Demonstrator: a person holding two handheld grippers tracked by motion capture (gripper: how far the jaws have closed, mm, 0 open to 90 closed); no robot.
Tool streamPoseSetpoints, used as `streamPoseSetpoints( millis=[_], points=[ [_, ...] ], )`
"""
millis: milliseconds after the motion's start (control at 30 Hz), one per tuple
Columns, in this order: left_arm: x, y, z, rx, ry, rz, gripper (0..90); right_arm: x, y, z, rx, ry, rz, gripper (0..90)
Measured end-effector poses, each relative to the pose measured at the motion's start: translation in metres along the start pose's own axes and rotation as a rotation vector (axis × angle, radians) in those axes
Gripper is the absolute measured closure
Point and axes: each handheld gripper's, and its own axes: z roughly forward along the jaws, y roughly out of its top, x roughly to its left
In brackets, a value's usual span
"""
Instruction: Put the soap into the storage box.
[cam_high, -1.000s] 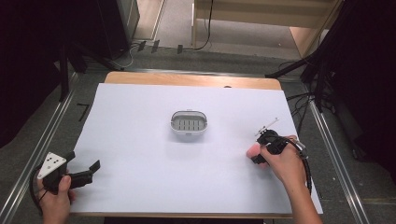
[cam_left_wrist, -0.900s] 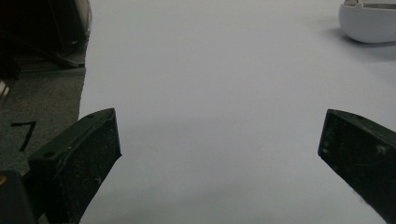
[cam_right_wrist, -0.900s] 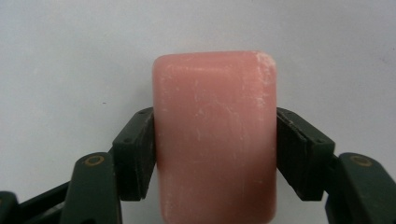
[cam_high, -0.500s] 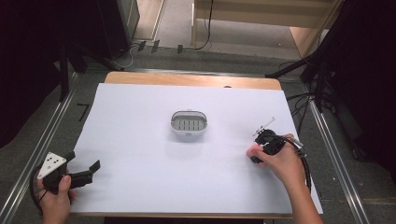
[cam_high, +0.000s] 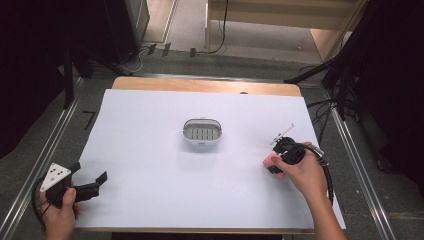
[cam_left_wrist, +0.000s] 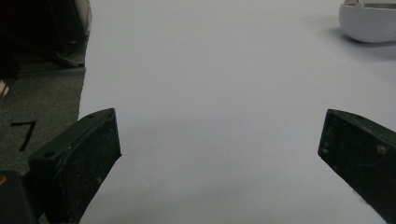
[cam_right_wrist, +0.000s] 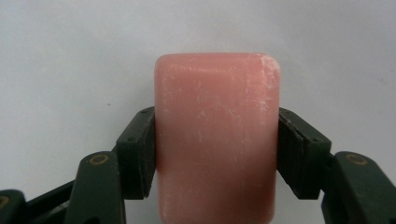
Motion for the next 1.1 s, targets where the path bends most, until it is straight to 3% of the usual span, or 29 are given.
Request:
streamPoseSetpoints(
  millis=[533,1100],
  points=[
    [0.0,0.0,0.0,-0.002,0.005,0.0,0.0,0.017,0.036,-0.011,-0.031,0.034,-0.135,39.1],
    [0.0,0.0,0.0,0.001,0.005,0.005,0.0,0.046,0.089,-0.012,-0.034,0.061,-0.335,39.1]
  ],
)
